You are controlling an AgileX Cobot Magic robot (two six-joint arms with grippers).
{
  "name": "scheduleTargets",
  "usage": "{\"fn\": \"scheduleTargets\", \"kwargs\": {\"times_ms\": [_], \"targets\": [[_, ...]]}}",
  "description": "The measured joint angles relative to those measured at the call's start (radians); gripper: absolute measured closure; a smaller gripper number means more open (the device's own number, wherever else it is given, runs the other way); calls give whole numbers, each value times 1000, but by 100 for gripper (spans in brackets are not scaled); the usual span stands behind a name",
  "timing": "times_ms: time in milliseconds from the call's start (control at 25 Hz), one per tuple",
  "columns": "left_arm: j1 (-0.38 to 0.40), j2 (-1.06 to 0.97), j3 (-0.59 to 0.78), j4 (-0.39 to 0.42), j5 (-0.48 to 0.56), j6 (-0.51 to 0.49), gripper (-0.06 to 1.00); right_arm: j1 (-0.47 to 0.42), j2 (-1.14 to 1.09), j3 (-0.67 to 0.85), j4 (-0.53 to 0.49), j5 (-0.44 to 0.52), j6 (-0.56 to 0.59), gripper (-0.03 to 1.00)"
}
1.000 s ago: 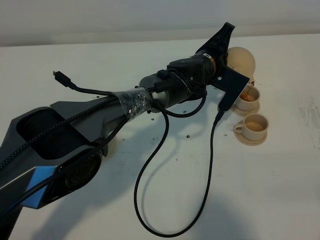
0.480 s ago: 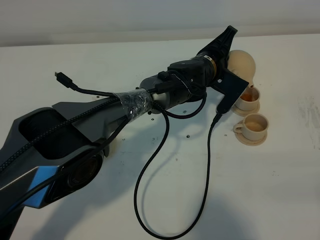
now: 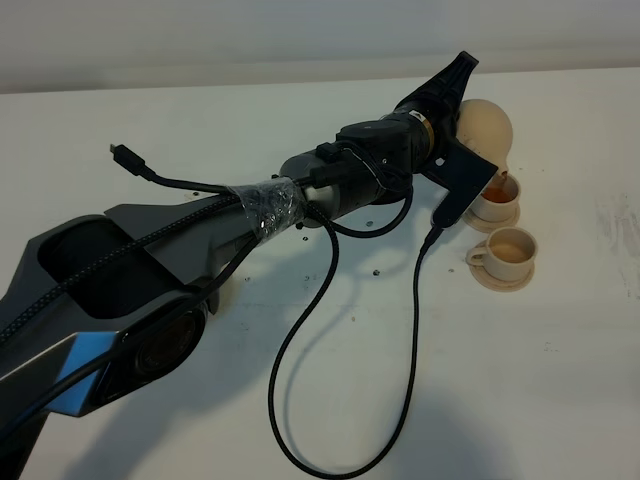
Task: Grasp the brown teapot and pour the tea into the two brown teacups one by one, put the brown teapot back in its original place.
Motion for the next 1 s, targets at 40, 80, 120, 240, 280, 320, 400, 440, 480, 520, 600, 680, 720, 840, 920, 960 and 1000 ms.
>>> {"fn": "scheduleTargets", "kwargs": {"times_ms": [40,80,120,240,280,320,400,440,480,520,600,680,720,840,920,960,1000], "targets": [[0,0,0,1,0,0,84,0,0,0,0,0,0,43],[0,0,0,5,0,0,84,0,0,0,0,0,0,43],[0,0,0,10,0,0,84,0,0,0,0,0,0,43],[0,0,0,17,0,0,84,0,0,0,0,0,0,43],[0,0,0,18,0,0,84,0,0,0,0,0,0,43],[0,0,0,19,0,0,84,0,0,0,0,0,0,43],[0,0,0,23,-1,0,84,0,0,0,0,0,0,43],[0,0,0,26,-1,0,84,0,0,0,0,0,0,43],[0,0,0,34,-1,0,84,0,0,0,0,0,0,43],[0,0,0,42,-1,0,84,0,0,0,0,0,0,43],[0,0,0,58,-1,0,84,0,0,0,0,0,0,43],[0,0,0,67,-1,0,84,0,0,0,0,0,0,43],[0,0,0,68,-1,0,84,0,0,0,0,0,0,43],[0,0,0,71,-1,0,84,0,0,0,0,0,0,43],[0,0,0,71,-1,-1,84,0,0,0,0,0,0,43],[0,0,0,71,-1,-1,84,0,0,0,0,0,0,43],[0,0,0,71,-1,-1,84,0,0,0,0,0,0,43]]}}
